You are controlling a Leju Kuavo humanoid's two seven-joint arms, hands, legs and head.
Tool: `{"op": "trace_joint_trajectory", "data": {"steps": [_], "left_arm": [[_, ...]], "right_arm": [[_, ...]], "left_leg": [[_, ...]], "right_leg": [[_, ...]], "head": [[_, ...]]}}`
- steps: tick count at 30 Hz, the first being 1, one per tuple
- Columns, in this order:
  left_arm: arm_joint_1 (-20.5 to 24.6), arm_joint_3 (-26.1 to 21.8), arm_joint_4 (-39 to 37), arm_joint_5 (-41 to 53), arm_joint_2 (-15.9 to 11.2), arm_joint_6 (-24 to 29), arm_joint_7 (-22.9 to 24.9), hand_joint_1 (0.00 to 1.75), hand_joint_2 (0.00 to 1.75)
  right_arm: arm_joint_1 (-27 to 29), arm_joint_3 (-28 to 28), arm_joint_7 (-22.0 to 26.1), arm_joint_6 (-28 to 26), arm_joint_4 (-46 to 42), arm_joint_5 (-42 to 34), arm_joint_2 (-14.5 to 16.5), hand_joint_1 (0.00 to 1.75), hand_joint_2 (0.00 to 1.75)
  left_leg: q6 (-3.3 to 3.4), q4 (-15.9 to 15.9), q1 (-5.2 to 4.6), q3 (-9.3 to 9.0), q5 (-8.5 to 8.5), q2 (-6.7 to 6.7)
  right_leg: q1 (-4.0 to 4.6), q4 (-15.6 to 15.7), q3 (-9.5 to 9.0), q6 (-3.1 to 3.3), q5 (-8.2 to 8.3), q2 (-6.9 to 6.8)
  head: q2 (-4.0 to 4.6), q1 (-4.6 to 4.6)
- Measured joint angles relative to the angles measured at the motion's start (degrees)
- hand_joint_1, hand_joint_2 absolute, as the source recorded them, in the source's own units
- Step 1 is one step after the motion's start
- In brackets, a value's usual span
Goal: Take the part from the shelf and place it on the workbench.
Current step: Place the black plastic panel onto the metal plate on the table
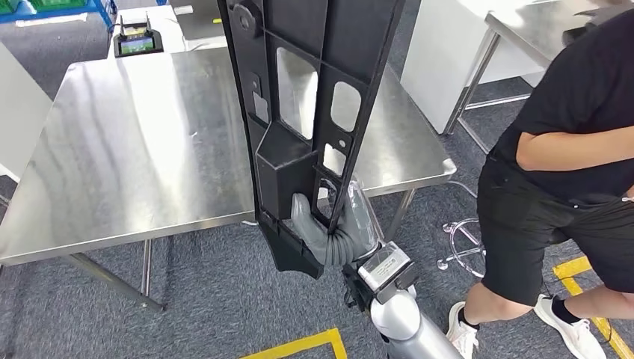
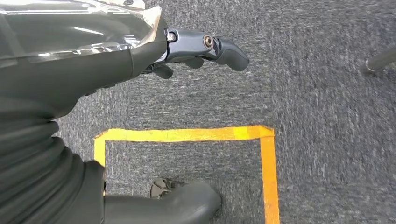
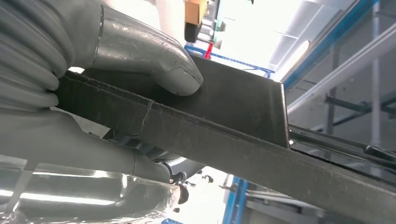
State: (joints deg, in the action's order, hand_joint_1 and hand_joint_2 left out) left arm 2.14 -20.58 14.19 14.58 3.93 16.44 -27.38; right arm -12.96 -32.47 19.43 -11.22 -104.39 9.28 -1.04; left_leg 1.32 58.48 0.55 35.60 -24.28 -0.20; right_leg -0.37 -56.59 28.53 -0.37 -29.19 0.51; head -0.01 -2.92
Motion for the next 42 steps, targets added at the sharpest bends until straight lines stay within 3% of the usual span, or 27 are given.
{"op": "trace_joint_trajectory", "data": {"steps": [3,4,5,7,9,10,12,13,15,16,18,19,20,22,24,25,26,28,30,34,36,38,39,40,41,42], "left_arm": [[-0.1,0.0,0.0,0.0,0.1,0.0,0.0,0.0,1.75],[-0.1,0.0,0.0,0.0,0.1,0.0,0.0,0.0,1.75],[-0.1,0.0,0.0,0.0,0.1,0.0,0.0,0.0,1.75],[-0.1,0.0,0.0,0.0,0.0,0.0,0.0,0.0,1.75],[-0.1,-0.1,0.0,0.0,0.1,0.1,0.1,0.0,1.75],[-0.1,-0.2,0.0,0.0,0.1,0.1,0.2,0.0,1.75],[-0.2,-0.3,0.0,0.0,0.3,0.2,0.1,0.0,1.75],[-0.2,-0.3,-0.1,0.0,0.3,0.2,0.0,0.0,1.75],[-0.2,-0.4,-0.1,0.0,0.3,0.1,-0.3,0.0,1.75],[-0.2,-0.4,-0.1,0.0,0.3,0.0,-0.4,0.0,1.75],[-0.2,-0.4,-0.1,-0.1,0.3,-0.1,-0.6,0.0,1.75],[-0.2,-0.4,-0.1,0.0,0.3,-0.1,-0.7,0.0,1.75],[-0.1,-0.4,-0.1,0.0,0.3,-0.1,-0.7,0.0,1.75],[-0.2,-0.5,-0.1,0.0,0.4,-0.2,-0.7,0.0,1.75],[-0.3,-0.5,-0.1,0.0,0.4,-0.2,-0.8,0.0,1.75],[-0.3,-0.5,-0.1,0.0,0.4,-0.3,-0.8,0.0,1.75],[-0.3,-0.5,-0.1,0.0,0.4,-0.3,-0.9,0.0,1.75],[-0.4,-0.5,-0.2,0.0,0.3,-0.4,-1.0,0.0,1.75],[-0.4,-0.5,-0.3,0.0,0.3,-0.5,-1.1,0.0,1.75],[-0.2,-0.5,-0.4,0.3,0.4,-0.5,-1.3,0.0,1.75],[-0.2,-0.5,-0.5,0.3,0.5,-0.4,-1.4,0.0,1.75],[-0.2,-0.5,-0.5,0.3,0.5,-0.3,-1.4,0.0,1.75],[-0.2,-0.5,-0.5,0.3,0.5,-0.3,-1.4,0.0,1.75],[-0.2,-0.5,-0.5,0.3,0.6,-0.2,-1.4,0.0,1.75],[-0.3,-0.5,-0.5,0.3,0.7,-0.2,-1.4,0.0,1.75],[-0.3,-0.5,-0.5,0.3,0.8,-0.2,-1.4,0.0,1.75]], "right_arm": [[0.0,0.0,0.0,0.0,0.1,0.0,-0.1,1.75,1.75],[-0.1,0.0,0.0,0.0,0.1,0.0,-0.1,1.75,1.75],[-0.2,0.0,0.1,0.1,0.2,-0.1,-0.2,1.75,1.75],[-0.3,0.0,0.2,0.1,0.4,-0.2,-0.3,1.75,1.75],[-0.1,0.0,0.2,0.1,0.7,-0.3,-0.5,1.75,1.75],[-0.1,-0.1,0.2,0.1,0.8,-0.4,-0.6,1.75,1.75],[-0.1,-0.2,0.4,0.1,1.0,-0.6,-0.8,1.75,1.75],[-0.1,-0.3,0.5,0.1,1.1,-0.7,-0.8,1.75,1.75],[-0.1,-0.4,0.6,0.1,1.3,-1.0,-1.0,1.75,1.75],[-0.2,-0.5,0.7,0.1,1.4,-1.0,-1.0,1.75,1.75],[-0.3,-0.6,0.7,0.0,1.3,-1.1,-1.0,1.75,1.75],[-0.4,-0.6,0.7,0.0,1.3,-1.1,-1.0,1.75,1.75],[-0.5,-0.6,0.8,0.0,1.3,-1.1,-0.9,1.75,1.75],[-0.6,-0.6,0.8,0.0,1.3,-1.1,-0.9,1.75,1.75],[-0.5,-0.6,0.8,0.0,1.4,-1.2,-0.9,1.75,1.75],[-0.5,-0.6,0.8,0.0,1.4,-1.2,-1.0,1.75,1.75],[-0.5,-0.6,0.8,0.0,1.4,-1.3,-1.0,1.75,1.75],[-0.5,-0.6,0.8,0.0,1.5,-1.3,-1.0,1.75,1.75],[-0.5,-0.7,0.8,-0.1,1.6,-1.4,-1.0,1.75,1.75],[-0.5,-0.7,0.9,-0.4,1.6,-1.2,-1.2,1.75,1.75],[-0.6,-0.8,1.0,-0.6,1.6,-0.8,-1.4,1.75,1.75],[-0.6,-0.8,1.0,-0.7,1.6,-0.6,-1.6,1.75,1.75],[-0.6,-0.8,1.0,-0.7,1.6,-0.5,-1.8,1.75,1.75],[-0.5,-0.8,1.0,-0.7,1.6,-0.4,-1.9,1.75,1.75],[-0.5,-0.8,1.0,-0.7,1.6,-0.4,-2.0,1.75,1.75],[-0.5,-0.8,1.0,-0.7,1.6,-0.4,-2.1,1.75,1.75]], "left_leg": [[1.47,-1.0,-0.04,-1.33,-0.64,-0.11],[1.89,-1.2,0.03,-2.08,-0.77,-0.14],[2.22,-1.5,0.1,-2.69,-0.93,-0.17],[2.59,-1.5,0.03,-3.37,-1.61,-0.22],[2.53,-1.5,-0.01,-4.21,-2.48,-0.34],[2.42,-1.5,-0.02,-4.87,-3.0,-0.44],[2.04,-1.5,-0.02,-6.26,-4.23,-0.62],[1.76,-1.4,-0.06,-6.93,-4.86,-0.7],[0.99,-1.4,-0.17,-7.48,-5.74,-0.69],[0.61,-1.3,-0.21,-7.86,-5.9,-0.63],[0.07,-0.2,-0.14,-7.86,-5.87,-0.37],[-0.1,1.7,-0.05,-6.94,-5.9,-0.27],[-0.33,4.5,0.05,-5.29,-6.22,-0.19],[-0.92,11.5,0.22,-0.37,-8.5,-0.14],[-1.37,14.5,0.38,3.57,-10.93,-0.08],[-1.43,13.6,0.47,4.33,-10.53,-0.04],[-1.4,11.1,0.56,4.26,-8.77,0.0],[-1.05,4.2,0.55,2.86,-2.69,0.06],[-0.32,0.4,0.25,1.78,0.61,0.07],[1.48,-1.0,-0.04,-0.16,0.32,-0.03],[2.08,-1.3,0.09,-1.27,-0.03,-0.15],[2.39,-1.3,0.08,-1.9,-0.77,-0.2],[2.42,-1.3,0.07,-2.36,-1.25,-0.27],[2.39,-1.3,0.07,-2.97,-1.77,-0.39],[2.32,-1.3,0.06,-3.7,-2.32,-0.53],[2.21,-1.4,0.06,-4.42,-2.92,-0.64]], "right_leg": [[0.24,-0.9,-0.76,-0.9,-0.43,-0.04],[0.21,-2.7,0.06,-0.95,-1.05,-0.06],[0.12,-5.6,1.7,-0.96,-1.93,-0.08],[-0.11,-13.2,6.78,-1.05,-4.19,-0.08],[-0.25,-16.6,10.55,-1.5,-5.16,-0.08],[-0.3,-15.2,10.85,-1.92,-4.19,-0.09],[-0.38,-7.5,9.03,-2.96,0.93,-0.3],[-0.36,-3.9,8.15,-2.92,3.13,-0.52],[0.01,-0.8,7.17,-1.8,5.24,-0.86],[0.11,-0.7,6.98,-0.99,4.92,-0.87],[-0.26,-0.1,5.75,-0.03,5.05,-0.67],[-0.53,0.1,4.99,0.37,4.84,-0.63],[-0.71,0.3,4.28,0.79,4.53,-0.61],[-0.69,0.5,3.33,1.42,3.66,-0.56],[-0.66,0.5,2.29,1.47,2.64,-0.33],[-0.66,0.5,1.54,1.37,2.06,-0.2],[-0.66,0.5,0.69,1.22,1.43,-0.12],[-0.56,0.4,-0.85,0.79,0.08,-0.04],[-0.33,0.6,-1.45,0.07,-0.99,0.09],[0.0,-0.8,-2.28,-1.51,-1.55,0.14],[-0.16,-6.2,0.97,-1.48,-2.8,0.06],[-0.2,-14.0,6.64,-1.17,-5.48,0.04],[-0.2,-16.5,9.07,-1.11,-6.81,0.04],[-0.18,-17.0,10.57,-1.24,-7.39,0.03],[-0.18,-15.3,10.97,-1.57,-6.68,0.03],[-0.16,-11.9,10.53,-2.15,-4.41,-0.03]], "head": [[-0.01,-0.01],[-0.01,-0.05],[-0.01,-0.09],[0.0,-0.16],[0.0,-0.18],[0.0,-0.2],[0.0,-0.23],[0.01,-0.16],[0.01,-0.19],[0.0,-0.18],[-0.01,-0.2],[-0.01,-0.14],[-0.02,-0.07],[-0.02,0.0],[-0.02,0.01],[-0.02,0.02],[-0.02,0.02],[-0.02,0.01],[-0.02,0.07],[-0.02,0.0],[-0.02,-0.14],[-0.02,-0.21],[-0.02,-0.23],[-0.02,-0.26],[-0.02,-0.28],[-0.02,-0.29]]}}
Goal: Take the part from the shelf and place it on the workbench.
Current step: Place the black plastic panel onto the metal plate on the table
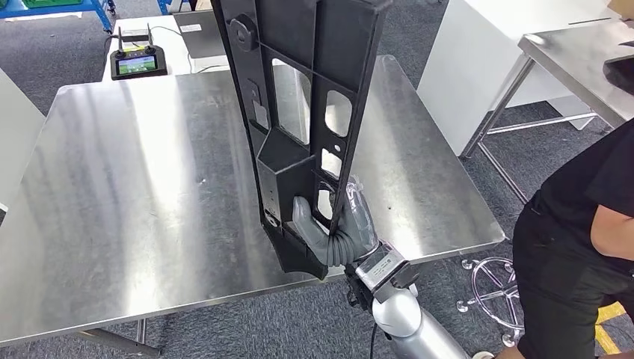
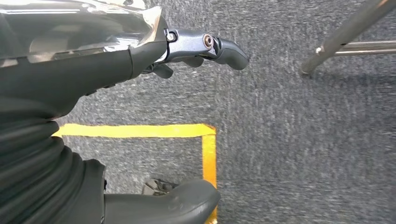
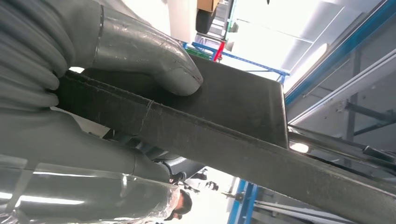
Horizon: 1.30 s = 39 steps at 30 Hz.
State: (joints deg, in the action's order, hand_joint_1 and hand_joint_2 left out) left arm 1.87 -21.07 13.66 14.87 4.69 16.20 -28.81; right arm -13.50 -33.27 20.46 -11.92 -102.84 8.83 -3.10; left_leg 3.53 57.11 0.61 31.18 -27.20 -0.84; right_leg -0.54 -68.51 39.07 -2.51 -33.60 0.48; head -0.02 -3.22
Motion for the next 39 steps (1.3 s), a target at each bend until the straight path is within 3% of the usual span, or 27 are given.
{"op": "trace_joint_trajectory", "data": {"steps": [1,2,3,4,6,8,11,12,13,14,17,19,23,28,32,39], "left_arm": [[0.0,0.0,-0.1,0.0,0.1,0.0,0.0,0.0,1.75],[0.0,0.0,-0.2,0.0,0.1,0.0,0.0,0.0,1.75],[0.0,0.0,-0.3,0.0,0.2,0.0,0.0,0.0,1.75],[0.0,0.0,-0.3,0.0,0.2,0.0,0.0,0.0,1.75],[0.0,0.0,-0.3,0.0,0.2,0.1,0.0,0.0,1.75],[0.0,0.0,-0.4,0.0,0.2,0.2,0.0,0.0,1.75],[0.1,-0.1,-0.4,-0.1,0.3,0.3,-0.1,0.0,1.75],[0.1,-0.1,-0.4,-0.1,0.3,0.4,-0.2,0.0,1.75],[0.0,-0.2,-0.4,-0.2,0.3,0.5,-0.3,0.0,1.75],[0.0,-0.4,-0.4,-0.2,0.3,0.5,-0.4,0.0,1.75],[0.1,-0.7,-0.4,-0.2,0.3,1.0,-0.5,0.0,1.75],[0.2,-0.8,-0.5,0.1,0.3,1.2,-0.4,0.0,1.75],[0.8,-0.7,-0.5,1.5,0.3,1.1,0.9,0.0,1.75],[1.6,0.1,-0.5,2.7,0.3,1.1,2.6,0.0,1.75],[2.0,0.7,-0.5,3.0,0.4,1.1,3.3,0.0,1.75],[2.1,0.9,-0.5,2.5,0.3,1.3,3.7,0.0,1.75]], "right_arm": [[0.0,0.0,0.0,0.0,0.0,0.0,-0.1,1.75,1.75],[0.0,0.0,0.0,0.0,0.1,0.0,-0.1,1.75,1.75],[0.0,0.0,0.0,0.0,0.1,0.0,-0.2,1.75,1.75],[0.0,0.0,0.0,0.0,0.1,0.1,-0.3,1.75,1.75],[0.0,-0.1,-0.1,-0.1,0.1,0.6,-0.3,1.75,1.75],[-0.3,-0.1,-0.3,-0.2,0.1,1.4,-0.2,1.75,1.75],[-1.1,-0.5,-1.1,-0.5,0.3,4.0,-0.1,1.75,1.75],[-1.5,-0.7,-1.5,-0.6,0.5,5.4,-0.1,1.75,1.75],[-1.9,-1.1,-2.1,-0.8,0.9,7.1,-0.1,1.75,1.75],[-2.5,-1.5,-2.7,-0.8,1.3,8.9,-0.1,1.75,1.75],[-5.8,-3.3,-5.4,-1.0,3.8,16.5,0.4,1.75,1.75],[-9.4,-5.0,-7.9,-0.8,6.6,22.0,0.9,1.75,1.75],[-17.8,-9.1,-13.2,0.5,15.2,32.8,2.8,1.75,1.75],[-26.7,-13.9,-18.5,5.7,28.7,40.0,6.8,1.75,1.75],[-32.9,-18.1,-20.9,6.4,42.2,46.4,10.8,1.75,1.75],[-38.4,-23.5,-23.6,6.7,61.2,51.7,15.8,1.75,1.75]], "left_leg": [[-0.15,0.0,-0.03,-0.64,-0.58,-0.09],[-0.4,0.0,-0.11,-1.15,-1.16,-0.19],[-0.76,-0.2,-0.21,-1.45,-1.72,-0.22],[-1.1,-0.1,-0.35,-1.83,-1.98,-0.26],[-1.76,0.2,-0.46,-2.46,-2.3,-0.19],[-2.24,3.5,-0.35,-1.54,-2.74,0.11],[-2.98,13.7,-0.1,5.01,-6.59,0.42],[-3.15,15.7,-0.03,6.98,-8.06,0.44],[-3.23,15.7,0.01,8.06,-8.42,0.47],[-3.21,14.0,0.05,8.25,-7.31,0.53],[-2.52,3.5,-0.02,5.6,0.82,0.72],[-1.81,0.6,-0.24,4.67,3.15,0.72],[-1.77,0.5,-0.6,4.59,3.97,0.46],[-1.18,0.5,-1.18,4.62,3.8,0.22],[-0.93,0.5,-1.25,4.67,3.86,0.21],[-0.76,0.5,-1.23,4.69,3.98,0.14]], "right_leg": [[0.05,4.1,-0.56,-0.53,3.08,-0.17],[0.16,7.5,-1.03,-0.65,5.82,-0.39],[0.4,10.0,-1.5,-0.4,7.91,-0.53],[0.47,11.4,-1.69,0.17,8.96,-0.61],[0.09,12.3,-3.12,1.57,10.09,-0.5],[-0.55,12.7,-4.67,2.68,10.68,-0.57],[-0.52,12.6,-5.8,3.54,9.87,-0.53],[-0.49,12.6,-6.08,3.58,9.57,-0.42],[-0.47,12.6,-6.44,3.53,9.21,-0.27],[-0.47,12.6,-6.9,3.42,8.82,-0.11],[-0.31,12.5,-8.25,2.91,7.67,0.21],[0.03,12.3,-8.4,2.45,7.17,0.37],[0.65,11.9,-8.24,2.63,6.86,0.31],[0.7,12.3,-8.23,2.38,6.82,0.08],[0.69,12.5,-8.17,2.16,6.95,0.07],[0.59,12.5,-8.11,1.97,7.07,0.0]], "head": [[0.0,-0.02],[-0.01,-0.02],[-0.01,-0.01],[-0.01,0.02],[-0.01,0.12],[-0.01,0.27],[0.0,0.41],[0.0,0.42],[0.0,0.42],[0.0,0.43],[0.0,0.42],[0.0,0.4],[-0.01,0.25],[0.0,0.24],[0.0,0.23],[0.0,0.24]]}}
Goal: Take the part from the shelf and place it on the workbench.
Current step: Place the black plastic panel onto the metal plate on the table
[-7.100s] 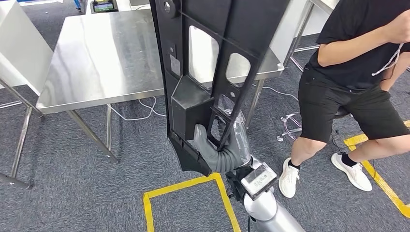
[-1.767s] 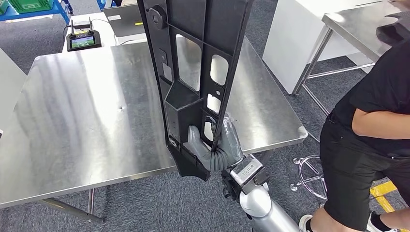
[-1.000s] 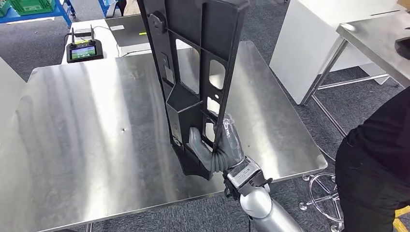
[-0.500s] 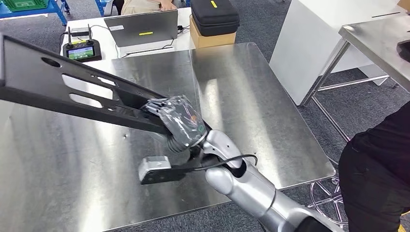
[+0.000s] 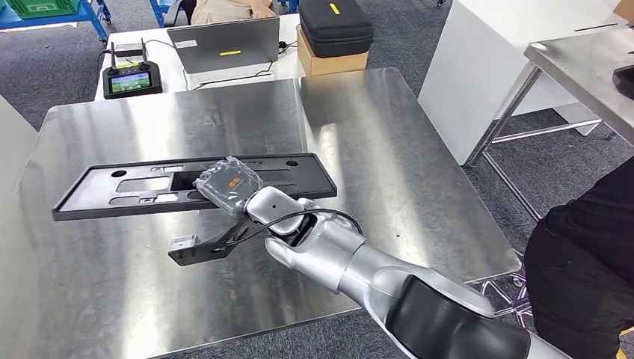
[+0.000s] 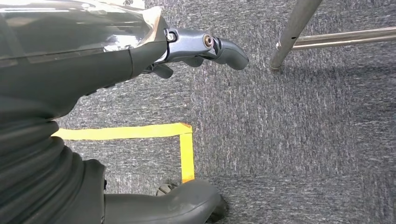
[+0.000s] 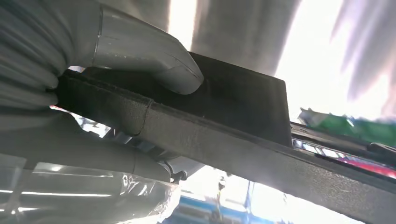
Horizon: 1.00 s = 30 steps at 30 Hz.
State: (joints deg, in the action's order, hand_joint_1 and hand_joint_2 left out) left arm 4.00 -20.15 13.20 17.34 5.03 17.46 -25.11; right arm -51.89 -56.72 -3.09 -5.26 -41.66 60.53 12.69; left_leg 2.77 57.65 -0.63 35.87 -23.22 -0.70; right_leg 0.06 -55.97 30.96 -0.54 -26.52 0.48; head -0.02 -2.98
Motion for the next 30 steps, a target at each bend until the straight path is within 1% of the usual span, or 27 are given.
{"op": "trace_joint_trajectory", "data": {"steps": [4,8,12,16,24,28,30], "left_arm": [[-0.1,0.0,-0.1,-0.2,0.0,0.0,-0.1,0.0,1.75],[-0.3,0.0,-0.1,-0.5,0.0,0.0,-0.3,0.0,1.75],[-0.4,0.0,-0.1,-0.9,0.0,0.0,-0.8,0.0,1.75],[-0.8,0.0,-0.2,-1.0,0.0,0.0,-0.9,0.0,1.75],[-1.1,-0.1,-0.2,-1.2,0.0,0.0,-1.4,0.0,1.75],[-1.1,-0.1,-0.2,-1.2,0.0,0.2,-1.4,0.0,0.0],[-1.1,-0.1,-0.2,-1.2,0.0,0.7,-1.4,0.0,0.0]], "right_arm": [[-1.1,-1.3,-3.7,1.5,8.9,0.4,1.2,1.75,1.75],[-1.2,-1.5,-7.2,2.9,15.3,0.6,1.2,1.75,1.75],[-1.3,-1.3,-8.7,3.1,18.5,-0.7,1.0,0.0,0.0],[-1.5,-0.5,-9.1,2.7,19.4,-1.9,1.0,0.0,0.0],[-1.9,0.4,-9.2,2.2,19.5,-1.6,1.1,0.0,0.0],[-2.0,0.5,-9.2,2.0,19.5,-1.5,1.1,0.0,0.0],[-2.1,0.5,-9.2,1.5,19.5,-1.2,1.1,0.0,0.0]], "left_leg": [[0.0,0.0,0.04,0.0,0.01,-0.09],[0.01,0.0,0.07,0.0,0.01,-0.12],[0.0,0.0,0.12,0.0,0.0,-0.1],[-0.01,0.0,0.23,0.0,-0.01,-0.07],[-0.03,0.0,0.32,0.0,0.0,-0.06],[-0.03,0.0,0.32,0.0,0.0,-0.06],[-0.03,0.0,0.32,0.0,0.0,-0.06]], "right_leg": [[-0.04,0.0,0.02,-0.01,0.01,-0.07],[-0.04,0.0,0.02,-0.04,0.03,-0.1],[-0.04,0.0,0.03,-0.05,0.03,-0.09],[-0.03,0.0,0.03,-0.04,0.02,-0.09],[-0.01,0.0,0.03,-0.03,0.01,-0.09],[-0.01,0.0,0.03,-0.03,0.01,-0.09],[-0.01,0.0,0.03,-0.03,0.01,-0.09]], "head": [[0.0,0.01],[0.0,0.0],[0.0,0.0],[0.0,0.01],[0.0,0.01],[0.0,0.01],[0.0,0.01]]}}
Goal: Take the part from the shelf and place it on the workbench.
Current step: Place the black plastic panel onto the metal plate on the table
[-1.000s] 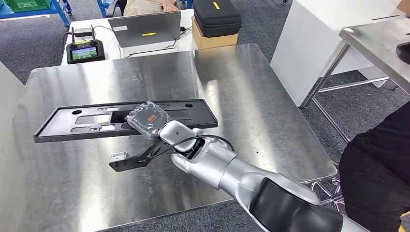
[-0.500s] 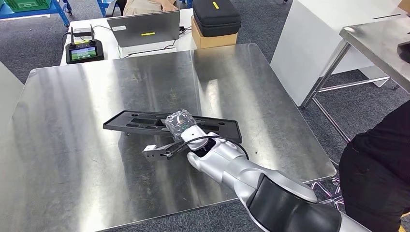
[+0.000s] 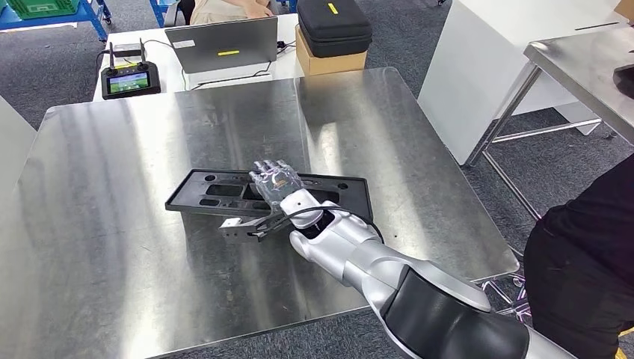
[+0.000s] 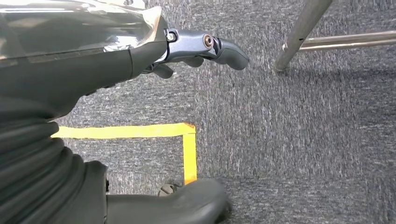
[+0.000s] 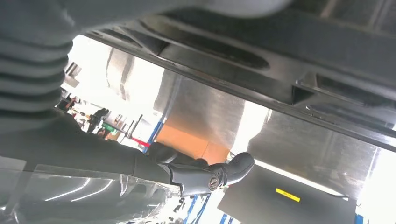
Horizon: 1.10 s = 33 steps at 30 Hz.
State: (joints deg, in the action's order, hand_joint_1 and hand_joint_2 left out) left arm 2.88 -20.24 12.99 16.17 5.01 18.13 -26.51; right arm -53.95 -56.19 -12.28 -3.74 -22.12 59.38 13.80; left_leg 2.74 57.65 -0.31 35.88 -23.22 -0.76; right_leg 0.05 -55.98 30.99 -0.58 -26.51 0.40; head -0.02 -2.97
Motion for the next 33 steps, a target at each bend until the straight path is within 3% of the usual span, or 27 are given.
{"op": "trace_joint_trajectory", "data": {"steps": [7,12,18,25,27,29,31,33], "left_arm": [[-0.2,0.0,-0.2,0.4,0.0,1.4,0.0,0.0,0.0],[-0.3,-0.1,-0.2,0.5,0.0,2.0,-0.2,0.0,0.0],[-0.3,-0.2,-0.2,0.5,0.2,2.8,-0.3,0.0,0.0],[-0.3,-0.2,-0.2,0.5,0.2,2.8,-0.3,0.0,0.0],[-0.3,-0.3,-0.2,0.4,0.3,2.8,-0.3,0.0,0.0],[-0.2,-0.6,-0.2,0.1,0.5,2.8,-0.4,0.0,0.0],[-0.2,-0.9,-0.3,-0.3,0.7,2.8,-0.5,0.0,0.0],[-0.2,-1.3,-0.3,-0.8,0.7,2.8,-0.7,0.0,0.0]], "right_arm": [[0.0,0.4,1.8,-5.6,-3.0,5.1,-0.1,0.0,0.0],[1.6,3.2,5.7,-7.1,-15.9,7.6,-1.0,0.0,0.0],[6.4,6.7,11.9,-10.0,-34.1,5.3,-2.4,0.0,0.0],[7.6,7.7,12.3,-10.1,-38.8,5.0,-3.1,0.0,0.0],[9.4,8.5,17.3,-11.0,-43.2,-3.4,-3.5,0.0,0.0],[12.9,9.7,26.9,-8.9,-52.5,-27.1,-3.8,0.0,0.0],[16.0,10.3,33.9,-3.3,-60.8,-50.1,-4.1,0.0,0.0],[18.0,10.5,37.2,1.9,-66.1,-62.7,-4.4,0.0,0.0]], "left_leg": [[0.0,0.0,-0.01,0.0,0.0,0.04],[0.0,0.0,0.01,0.0,0.0,0.04],[-0.07,0.0,0.02,0.0,-0.06,0.02],[-0.12,0.0,0.01,0.0,-0.11,0.02],[-0.12,0.0,0.0,0.0,-0.11,0.02],[-0.12,0.0,-0.01,0.01,-0.11,0.01],[-0.12,0.0,-0.01,0.04,-0.11,0.0],[-0.13,0.0,-0.01,0.06,-0.13,0.01]], "right_leg": [[0.0,0.0,0.01,0.0,0.0,0.01],[0.0,0.0,0.04,0.01,-0.01,0.01],[0.0,0.0,0.3,-0.09,-0.12,0.01],[0.0,0.0,0.56,-0.11,-0.15,0.01],[0.0,0.0,0.52,-0.12,-0.14,0.01],[-0.01,0.0,0.42,-0.14,-0.13,0.01],[-0.01,0.0,0.26,-0.14,-0.14,0.01],[-0.01,0.0,0.14,-0.14,-0.14,0.01]], "head": [[-0.01,0.0],[-0.01,0.0],[0.0,-0.01],[0.0,0.0],[0.0,-0.01],[0.0,-0.01],[0.0,0.0],[0.0,0.0]]}}
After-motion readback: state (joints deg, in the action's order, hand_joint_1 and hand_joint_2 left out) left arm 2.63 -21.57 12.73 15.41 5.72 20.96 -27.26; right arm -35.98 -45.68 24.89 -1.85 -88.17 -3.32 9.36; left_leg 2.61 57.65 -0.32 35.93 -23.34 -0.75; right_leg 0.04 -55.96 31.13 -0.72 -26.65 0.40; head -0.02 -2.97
